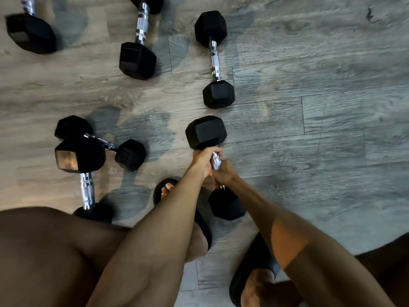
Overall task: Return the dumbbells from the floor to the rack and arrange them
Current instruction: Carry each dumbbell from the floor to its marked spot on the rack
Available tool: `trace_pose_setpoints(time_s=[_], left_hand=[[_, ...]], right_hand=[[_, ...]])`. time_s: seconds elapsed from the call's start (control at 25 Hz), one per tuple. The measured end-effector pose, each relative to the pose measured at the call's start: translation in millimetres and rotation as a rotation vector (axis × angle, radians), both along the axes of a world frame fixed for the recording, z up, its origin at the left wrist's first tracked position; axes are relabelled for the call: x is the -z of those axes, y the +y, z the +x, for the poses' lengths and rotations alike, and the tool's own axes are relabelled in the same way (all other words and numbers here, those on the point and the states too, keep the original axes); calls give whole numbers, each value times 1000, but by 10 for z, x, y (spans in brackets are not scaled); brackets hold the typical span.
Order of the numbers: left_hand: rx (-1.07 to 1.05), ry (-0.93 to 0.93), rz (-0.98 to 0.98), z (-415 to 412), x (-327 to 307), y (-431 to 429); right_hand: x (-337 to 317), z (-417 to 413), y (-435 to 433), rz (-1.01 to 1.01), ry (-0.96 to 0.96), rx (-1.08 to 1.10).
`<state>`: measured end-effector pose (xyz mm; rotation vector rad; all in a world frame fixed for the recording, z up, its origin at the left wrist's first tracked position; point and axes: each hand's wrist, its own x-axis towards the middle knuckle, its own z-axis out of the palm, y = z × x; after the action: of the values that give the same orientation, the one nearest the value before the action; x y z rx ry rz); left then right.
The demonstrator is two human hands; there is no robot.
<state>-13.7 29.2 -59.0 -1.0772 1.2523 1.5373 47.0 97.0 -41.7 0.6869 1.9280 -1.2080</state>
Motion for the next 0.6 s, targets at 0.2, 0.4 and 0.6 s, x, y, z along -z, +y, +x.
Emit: trace_pose_setpoints(time_s=[0.2,0.4,0.6], left_hand=[[-158,-64,17,288,-684,-54],[-231,-80,67,356,-2295,-158],[-248,-97,83,203,-4151,-303]], right_hand=[[-807,216,37,62,-103,-13],[-2229,304,-30,6,-88,110],[-4381,217,-126,-4,-14,40]])
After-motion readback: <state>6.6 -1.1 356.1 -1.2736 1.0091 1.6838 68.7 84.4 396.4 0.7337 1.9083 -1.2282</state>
